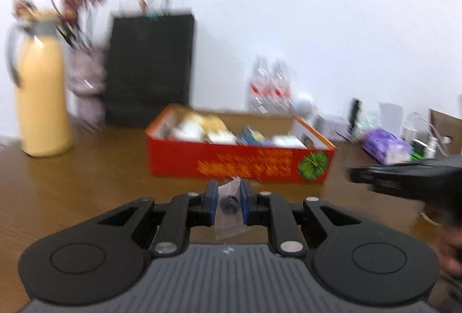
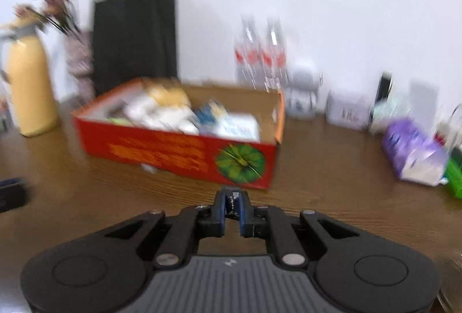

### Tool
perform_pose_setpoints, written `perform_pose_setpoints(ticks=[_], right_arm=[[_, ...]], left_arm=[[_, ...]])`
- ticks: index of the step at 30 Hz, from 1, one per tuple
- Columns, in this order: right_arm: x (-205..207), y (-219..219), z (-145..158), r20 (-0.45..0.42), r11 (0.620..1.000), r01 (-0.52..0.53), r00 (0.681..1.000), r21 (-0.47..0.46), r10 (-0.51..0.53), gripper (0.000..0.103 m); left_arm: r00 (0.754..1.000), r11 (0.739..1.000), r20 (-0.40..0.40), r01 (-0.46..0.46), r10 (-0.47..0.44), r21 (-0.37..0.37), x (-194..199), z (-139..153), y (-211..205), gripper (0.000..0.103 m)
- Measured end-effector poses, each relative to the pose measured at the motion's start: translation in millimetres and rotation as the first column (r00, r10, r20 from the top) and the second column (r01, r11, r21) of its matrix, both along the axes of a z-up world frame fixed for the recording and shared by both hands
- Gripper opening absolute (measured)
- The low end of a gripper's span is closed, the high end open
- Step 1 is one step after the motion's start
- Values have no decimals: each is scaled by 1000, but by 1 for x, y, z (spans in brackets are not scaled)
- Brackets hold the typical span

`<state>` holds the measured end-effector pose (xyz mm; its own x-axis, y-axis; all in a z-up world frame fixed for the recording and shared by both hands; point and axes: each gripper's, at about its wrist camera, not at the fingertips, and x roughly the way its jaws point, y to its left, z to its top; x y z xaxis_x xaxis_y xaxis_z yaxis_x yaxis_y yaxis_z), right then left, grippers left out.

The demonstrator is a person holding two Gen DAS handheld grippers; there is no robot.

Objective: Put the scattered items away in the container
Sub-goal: 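Carry the wrapper and dark piece over the box with both tools, then open both tools to drop the held items into the box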

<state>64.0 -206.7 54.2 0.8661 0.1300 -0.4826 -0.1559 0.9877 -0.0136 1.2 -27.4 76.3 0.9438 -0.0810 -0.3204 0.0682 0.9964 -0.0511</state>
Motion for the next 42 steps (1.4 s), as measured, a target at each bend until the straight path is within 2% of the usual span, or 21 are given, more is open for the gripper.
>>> perform_pose_setpoints(ticks=[2, 7, 10, 14, 17, 19, 21, 23, 24, 26, 28, 30, 31, 33, 34, 35, 36, 37, 38, 40, 42], right_arm=[[-50, 13, 9, 67, 1000, 12, 998, 18, -13, 8], [-149, 44, -10, 109, 999, -16, 994, 41, 11, 8], [-172, 49, -13, 135, 998, -33, 991, 56, 25, 8], [-163, 41, 3, 164, 996, -27, 986, 87, 12, 8], [-125, 23, 38, 208, 992, -16, 978, 123, -10, 8], [-80, 9, 69, 207, 990, -8, 978, 137, -21, 9], [-18, -5, 98, 175, 990, 2, 984, 142, -28, 9], [54, -20, 117, 77, 987, 22, 996, 160, -34, 8], [93, -29, 123, 22, 984, 40, 999, 176, -44, 8], [165, -34, 125, -120, 986, 56, 992, 157, -37, 8], [231, -36, 114, -277, 981, 80, 960, 177, -29, 9], [280, -32, 95, -405, 982, 100, 914, 158, -28, 8], [300, -29, 84, -453, 985, 121, 890, 123, -52, 9], [327, -24, 66, -518, 986, 142, 852, 84, -79, 9], [338, -23, 58, -545, 985, 153, 834, 83, -84, 11], [346, -22, 51, -571, 984, 160, 816, 74, -90, 19], [351, -19, 45, -591, 985, 159, 801, 61, -93, 26], [354, -17, 40, -608, 987, 152, 789, 48, -92, 41], [355, -16, 38, -611, 989, 143, 786, 38, -90, 51], [352, -17, 39, -609, 990, 138, 788, 32, -91, 60], [348, -18, 41, -619, 989, 143, 781, 39, -88, 63]], left_arm=[[998, 997, 27, -57, 56, 44, -29, -4, -8, 17], [998, 997, 32, -63, 62, 40, -88, -5, -19, 17], [997, 997, 56, -61, 58, 54, -97, 3, -23, 17], [997, 1000, 72, -7, 6, 11, -76, 29, -19, 17], [996, 996, 58, 76, -74, -36, -13, 70, -8, 17], [986, 985, -9, 165, -165, -50, 51, 98, -3, 17], [976, 979, -94, 191, -197, -64, 124, 118, -4, 17], [947, 969, -207, 236, -246, -75, 198, 125, -12, 17], [921, 963, -280, 259, -271, -78, 230, 123, -23, 17], [852, 953, -428, 264, -302, -147, 289, 107, -37, 17], [756, 946, -570, 240, -322, -216, 336, 75, -48, 17], [709, 964, -654, 182, -264, -192, 367, 41, -55, 17], [698, 972, -677, 155, -234, -176, 379, 28, -58, 17], [691, 978, -692, 118, -207, -175, 393, 14, -61, 20], [688, 979, -698, 102, -196, -175, 398, 11, -61, 32], [689, 979, -696, 116, -203, -170, 399, 10, -63, 44], [691, 977, -690, 145, -214, -157, 398, 13, -65, 63], [698, 975, -680, 170, -223, -144, 397, 18, -62, 69], [702, 973, -674, 191, -230, -132, 396, 24, -58, 70], [694, 972, -684, 205, -226, -112, 392, 36, -45, 78], [709, 976, -679, 207, -193, -62, 388, 48, -31, 84]])
